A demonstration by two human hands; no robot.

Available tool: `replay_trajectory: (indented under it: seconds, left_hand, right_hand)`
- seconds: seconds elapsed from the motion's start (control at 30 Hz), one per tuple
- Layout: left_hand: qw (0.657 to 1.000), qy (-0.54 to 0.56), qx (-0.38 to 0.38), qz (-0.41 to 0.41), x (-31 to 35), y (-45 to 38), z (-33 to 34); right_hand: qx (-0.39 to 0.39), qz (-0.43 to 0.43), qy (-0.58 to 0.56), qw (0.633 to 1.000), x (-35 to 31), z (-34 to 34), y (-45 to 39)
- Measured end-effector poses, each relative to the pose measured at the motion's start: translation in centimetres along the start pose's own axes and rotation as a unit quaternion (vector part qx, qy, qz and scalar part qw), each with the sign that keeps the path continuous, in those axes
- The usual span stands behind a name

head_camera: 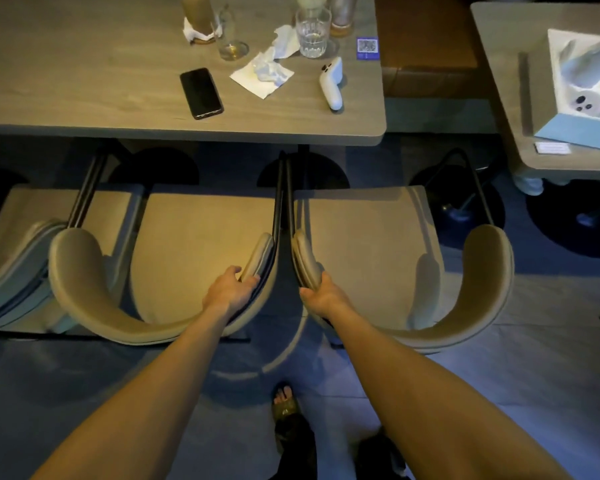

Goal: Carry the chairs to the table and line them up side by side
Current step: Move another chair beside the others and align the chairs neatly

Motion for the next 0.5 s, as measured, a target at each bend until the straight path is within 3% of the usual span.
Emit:
replay_trajectory:
  seconds: [0.2,0.5]
  left_hand:
    - [0.996,-0.013,-0.093,-0.007,-1.1,-2.0,2.2]
    - [0.994,-0.025,-0.099,-0.029,-1.1,-2.4,2.6]
  right_hand:
    - [0.127,0.027,0.058,0.99,-0.3,-0.8,0.4]
    - [0.106,0.038,0.044,0.993,-1.6,0.7,1.1]
Point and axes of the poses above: each hand's wrist, its own y-axis away from the middle knuckle, its own z-axis out of the palm, x = y × z, the point moved 9 cm from there along -y, towards the middle knuckle, and after that the axes turned 5 degrees about z, right-handed, at the moved point
